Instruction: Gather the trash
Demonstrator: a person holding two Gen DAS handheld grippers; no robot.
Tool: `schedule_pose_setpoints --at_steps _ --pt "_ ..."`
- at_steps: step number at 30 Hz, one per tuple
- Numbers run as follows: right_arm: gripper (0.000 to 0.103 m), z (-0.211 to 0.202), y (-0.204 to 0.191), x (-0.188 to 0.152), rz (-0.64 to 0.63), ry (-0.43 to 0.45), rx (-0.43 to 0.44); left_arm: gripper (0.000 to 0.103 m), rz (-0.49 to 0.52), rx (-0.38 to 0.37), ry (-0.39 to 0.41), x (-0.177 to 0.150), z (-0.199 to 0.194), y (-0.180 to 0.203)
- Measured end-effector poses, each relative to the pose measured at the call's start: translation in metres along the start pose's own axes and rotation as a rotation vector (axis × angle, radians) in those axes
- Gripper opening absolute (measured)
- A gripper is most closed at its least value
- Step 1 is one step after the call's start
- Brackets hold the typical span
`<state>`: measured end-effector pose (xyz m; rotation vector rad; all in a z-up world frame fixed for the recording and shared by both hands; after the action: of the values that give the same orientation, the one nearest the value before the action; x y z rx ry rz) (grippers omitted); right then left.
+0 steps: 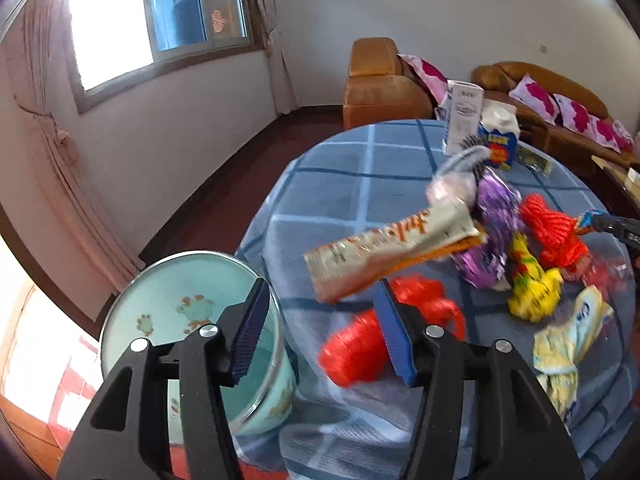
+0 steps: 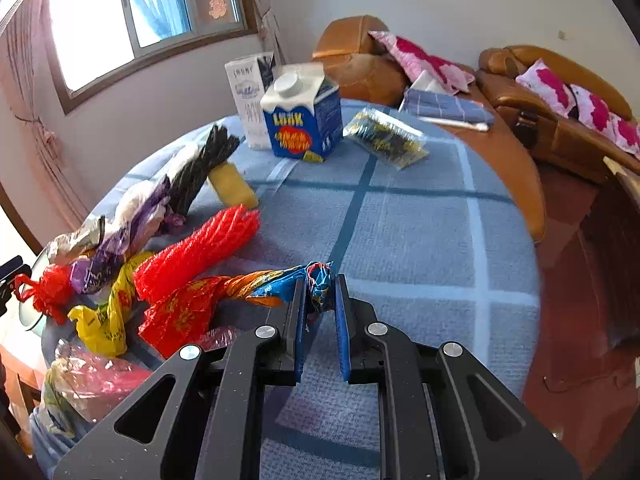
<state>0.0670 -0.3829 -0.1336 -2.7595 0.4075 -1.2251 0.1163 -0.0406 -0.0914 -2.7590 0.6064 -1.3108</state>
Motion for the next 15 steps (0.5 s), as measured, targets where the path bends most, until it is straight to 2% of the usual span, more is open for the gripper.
schedule_pose_setpoints --at_steps 3,4,5,8,9,10,11,12,15 --pt "0.014 -0.002 0.0 0.004 -0.003 0.011 -0.003 0.056 -0.01 -0.023 -0.003 0.007 0.012 -0.003" --pt "0.014 -0.002 -0.001 0.005 -0.005 0.012 -0.006 0.062 -0.012 -0.041 -0.007 0.008 0.017 -0.003" --pt "0.014 -0.001 -0.002 0.004 -0.01 0.011 -0.009 0.064 -0.015 -0.068 -0.013 0.01 0.024 -0.001" --pt "0.014 0.001 -0.005 0.001 -0.021 0.008 -0.017 0.062 -0.035 -0.142 -0.06 0.01 0.047 0.003" --pt "0.014 0.001 -0.006 0.0 -0.028 0.009 -0.021 0.037 -0.038 -0.188 -0.09 0.008 0.057 0.007" --pt "0.014 0.001 -0.007 -0.001 -0.032 0.011 -0.025 0.029 -0.041 -0.214 -0.109 0.007 0.062 0.009" --pt "0.014 0.0 -0.007 -0.002 -0.034 0.011 -0.026 0.026 -0.05 -0.225 -0.116 0.006 0.066 0.01" --pt "0.014 0.0 -0.007 -0.002 -0.034 0.013 -0.028 0.017 -0.047 -0.23 -0.113 0.005 0.066 0.012" --pt "0.014 -0.001 -0.006 0.0 -0.031 0.021 -0.027 0.009 -0.028 -0.222 -0.105 0.006 0.063 0.016"
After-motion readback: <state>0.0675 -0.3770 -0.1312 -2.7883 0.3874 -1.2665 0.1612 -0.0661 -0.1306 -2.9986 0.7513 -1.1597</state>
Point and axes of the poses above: each gripper's, at about its wrist camera, not at the fingertips, and z roughly the way its jaws point, y to its right, x to its top, the point moved 3 cm from there along z, roughly the way its jaws point, and after that the axes turned 6 degrees about z, right-handed, at the moved point
